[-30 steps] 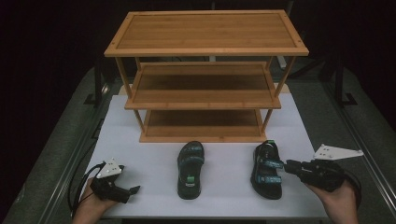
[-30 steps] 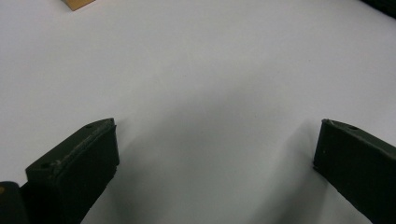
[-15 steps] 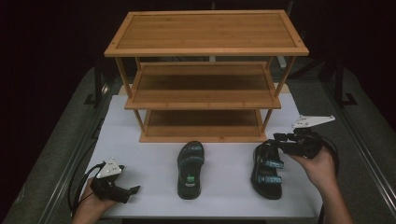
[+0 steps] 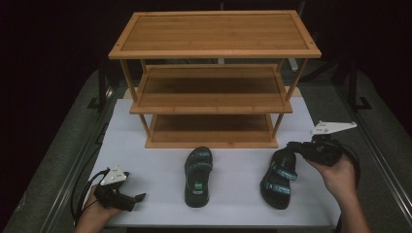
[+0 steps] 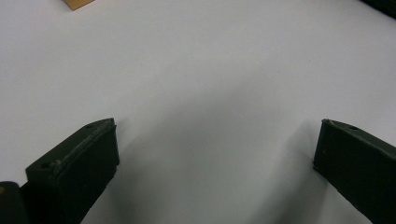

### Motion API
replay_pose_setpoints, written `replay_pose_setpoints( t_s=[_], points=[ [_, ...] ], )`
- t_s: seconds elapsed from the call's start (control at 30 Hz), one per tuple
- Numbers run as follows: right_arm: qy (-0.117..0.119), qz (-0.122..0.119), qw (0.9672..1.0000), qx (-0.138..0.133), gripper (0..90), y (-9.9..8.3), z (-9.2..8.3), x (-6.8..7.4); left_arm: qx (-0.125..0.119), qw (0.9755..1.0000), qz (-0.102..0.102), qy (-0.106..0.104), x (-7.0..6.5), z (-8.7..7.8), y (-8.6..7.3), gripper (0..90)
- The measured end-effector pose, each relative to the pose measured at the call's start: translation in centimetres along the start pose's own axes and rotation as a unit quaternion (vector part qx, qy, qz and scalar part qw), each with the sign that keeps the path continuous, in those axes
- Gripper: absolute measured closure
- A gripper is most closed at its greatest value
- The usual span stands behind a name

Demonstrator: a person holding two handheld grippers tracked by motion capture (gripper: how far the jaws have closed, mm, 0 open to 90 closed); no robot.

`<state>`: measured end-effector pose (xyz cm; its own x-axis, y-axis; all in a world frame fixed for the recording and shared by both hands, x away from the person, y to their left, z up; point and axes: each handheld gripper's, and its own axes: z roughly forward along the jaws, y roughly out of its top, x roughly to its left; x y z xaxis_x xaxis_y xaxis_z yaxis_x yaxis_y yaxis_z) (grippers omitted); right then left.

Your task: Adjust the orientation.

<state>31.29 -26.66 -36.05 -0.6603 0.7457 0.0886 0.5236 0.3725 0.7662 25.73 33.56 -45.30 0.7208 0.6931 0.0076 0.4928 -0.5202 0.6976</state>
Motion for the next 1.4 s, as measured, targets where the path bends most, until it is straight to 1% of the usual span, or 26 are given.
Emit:
replay_pose_setpoints(
  t_s=[0.07, 0.23, 0.37, 0.47, 0.5, 0.6, 0.67, 0.7, 0.73, 0.77, 0.8, 0.83, 0.87, 0.9, 0.97, 1.0, 1.03, 1.1, 1.2, 1.3, 1.33, 1.37, 1.4],
  points=[
    [-0.008, 0.006, 0.9999, 0.0, 84.5, -0.6, -1.0, -0.1, 0.0, 1.0, 0.0, 0.0, 0.0, 0.0, 0.0, 0.0],
    [-0.028, 0.026, 0.9993, 0.001, 84.4, -3.1, -3.7, -0.4, 0.001, 1.0, 0.0, 0.0, 0.0, 0.0, 0.0, 0.0],
    [-0.036, 0.04, 0.9985, 0.002, 84.3, -5.0, -5.5, -0.1, 0.0, 1.0, 0.001, 0.0, 0.0, 0.0, 0.0, 0.0],
    [-0.037, 0.047, 0.9982, -0.001, 84.2, -6.3, -6.6, 0.4, 0.001, 1.0, 0.001, 0.0, 0.0, 0.0, 0.0, 0.0],
    [-0.038, 0.048, 0.9981, -0.002, 84.2, -6.9, -7.0, 0.8, 0.0, 1.0, 0.0, 0.0, 0.0, 0.0, 0.0, 0.0],
    [-0.031, 0.052, 0.9981, -0.01, 83.0, -7.7, -7.5, 1.2, 0.001, 1.0, 0.001, 0.001, 0.0, 0.0, 0.0, 0.0],
    [-0.027, 0.051, 0.9982, -0.019, 78.0, -7.8, -7.6, 1.1, 0.0, 1.0, 0.0, 0.001, 0.0, 0.0, 0.0, 0.0],
    [-0.02, 0.053, 0.998, -0.028, 72.5, -7.8, -7.7, 1.0, 0.001, 1.0, 0.001, 0.001, 0.0, 0.0, 0.0, 0.0],
    [-0.016, 0.06, 0.9973, -0.039, 69.9, -7.7, -7.7, 0.7, 0.001, 1.0, 0.001, 0.0, 0.0, 0.0, 0.0, 0.0],
    [-0.014, 0.066, 0.9965, -0.05, 70.2, -7.6, -7.8, 0.4, 0.0, 1.0, 0.0, 0.0, 0.0, 0.0, 0.0, 0.0],
    [-0.015, 0.068, 0.996, -0.057, 70.8, -7.6, -7.9, 0.1, 0.001, 1.0, 0.001, 0.0, 0.0, 0.0, 0.0, 0.0],
    [-0.017, 0.071, 0.9951, -0.067, 74.1, -7.5, -7.9, -0.4, 0.001, 1.0, 0.001, 0.0, 0.0, 0.0, 0.0, 0.0],
    [-0.016, 0.073, 0.9947, -0.07, 76.0, -7.5, -7.9, -0.7, 0.001, 1.0, 0.002, 0.0, 0.0, 0.0, 0.0, 0.0],
    [-0.02, 0.072, 0.9945, -0.074, 80.7, -7.5, -7.6, -1.2, 0.002, 1.0, 0.001, 0.0, 0.0, 0.0, 0.0, 0.0],
    [-0.025, 0.074, 0.9946, -0.068, 87.4, -7.8, -6.8, -2.3, 0.001, 1.0, 0.001, 0.0, 0.0, 0.0, 0.0, 0.0],
    [-0.027, 0.075, 0.9949, -0.062, 89.1, -8.0, -6.3, -2.7, 0.002, 1.0, 0.001, 0.0, 0.0, 0.0, 0.0, 0.0],
    [-0.03, 0.074, 0.9952, -0.056, 89.3, -8.1, -5.9, -3.1, 0.002, 1.0, 0.001, 0.0, 0.0, 0.0, 0.0, 0.0],
    [-0.033, 0.077, 0.9957, -0.038, 89.5, -8.9, -4.4, -3.9, 0.002, 1.0, 0.001, 0.0, 0.0, 0.0, 0.0, 0.0],
    [-0.031, 0.078, 0.9963, -0.019, 89.6, -9.8, -3.0, -4.3, 0.002, 1.0, 0.001, 0.0, 0.0, 0.0, 0.0, 0.0],
    [-0.018, 0.078, 0.9968, 0.005, 89.6, -10.8, -2.0, -4.2, 0.002, 1.0, 0.001, 0.0, 0.0, 0.0, 0.0, 0.0],
    [-0.021, 0.077, 0.9968, 0.008, 89.6, -10.9, -1.9, -4.1, 0.001, 1.0, 0.001, 0.0, 0.0, 0.0, 0.0, 0.0],
    [-0.022, 0.077, 0.9968, 0.002, 89.6, -11.0, -2.1, -4.0, 0.002, 1.0, 0.001, 0.0, 0.0, 0.0, 0.0, 0.0],
    [-0.022, 0.078, 0.9967, 0.004, 89.6, -11.1, -2.2, -3.9, 0.002, 1.0, 0.001, 0.0, 0.0, 0.0, 0.0, 0.0]
  ],
)
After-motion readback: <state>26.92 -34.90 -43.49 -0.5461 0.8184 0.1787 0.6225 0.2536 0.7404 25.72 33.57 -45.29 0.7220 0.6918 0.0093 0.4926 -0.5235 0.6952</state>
